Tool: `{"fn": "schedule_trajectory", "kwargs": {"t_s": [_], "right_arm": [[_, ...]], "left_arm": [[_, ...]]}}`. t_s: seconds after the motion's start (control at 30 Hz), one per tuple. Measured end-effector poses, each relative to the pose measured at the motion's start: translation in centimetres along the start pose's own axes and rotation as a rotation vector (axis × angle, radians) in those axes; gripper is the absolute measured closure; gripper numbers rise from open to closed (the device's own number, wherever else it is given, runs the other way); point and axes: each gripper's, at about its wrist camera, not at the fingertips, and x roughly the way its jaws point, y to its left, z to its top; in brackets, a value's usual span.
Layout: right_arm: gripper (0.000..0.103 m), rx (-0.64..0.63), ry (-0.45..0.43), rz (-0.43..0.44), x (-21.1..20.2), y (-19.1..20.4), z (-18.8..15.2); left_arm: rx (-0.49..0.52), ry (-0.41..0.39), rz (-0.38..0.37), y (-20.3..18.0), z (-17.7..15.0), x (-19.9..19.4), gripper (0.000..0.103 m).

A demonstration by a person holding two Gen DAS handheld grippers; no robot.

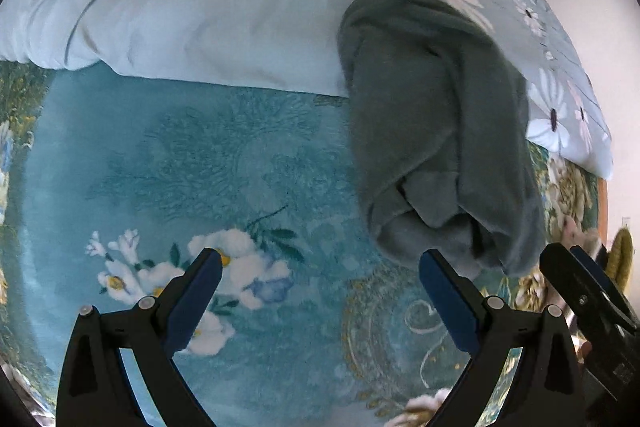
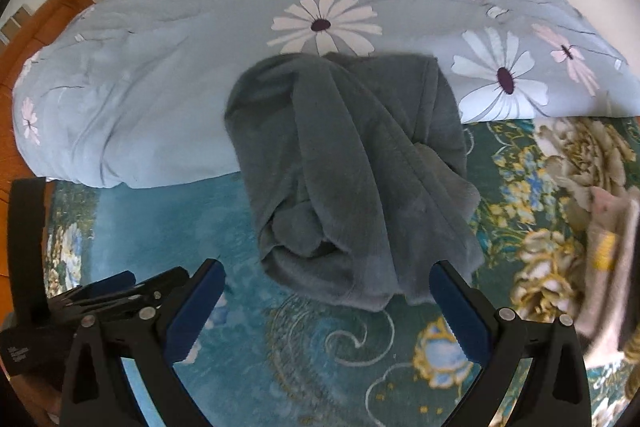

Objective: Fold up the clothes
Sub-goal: 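Reach both grippers toward the crumpled grey sweatshirt and grasp it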

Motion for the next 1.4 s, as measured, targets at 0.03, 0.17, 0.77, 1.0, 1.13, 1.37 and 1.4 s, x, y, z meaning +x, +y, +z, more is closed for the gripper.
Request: {"fn": "schedule_trajectory", "kwargs": {"t_s": [0.03,0.17,0.77,1.0,1.13,1.37,1.4], "right_arm": [[0.0,0.002,0.005,-0.001,0.7,-0.1,0.2],[0.0,0.013,0.026,0.014,2.8,-0.6,0.8],[0.0,0.006,0.057,-0.006,7.4,-1.0,1.3],[0.0,0.003,0.058,-0.008,7.9,-0.8,1.3],[0.0,0.006,0.063,-0.004,8.2,-1.0,1.8],[0.0,0.009,0.07,-0.001,8.1,-1.1,1.9],[0.0,0.009,0.069,-0.001,8.1,-1.1,1.9]], "left_arm": [[-0.005,0.003,-0.002,0.0,0.3,0.4,0.004],[-0.023,0.016,-0.012,0.0,1.3,2.1,0.004],[-0.044,0.043,-0.022,-0.6,2.7,6.3,0.004],[-0.037,0.044,-0.016,-0.7,2.1,6.3,0.004],[-0.041,0.049,-0.015,-0.6,1.4,6.3,0.004],[-0.038,0.046,-0.021,-0.6,0.1,5.7,0.004],[-0.038,0.045,-0.021,-0.6,-0.1,5.7,0.004]]}}
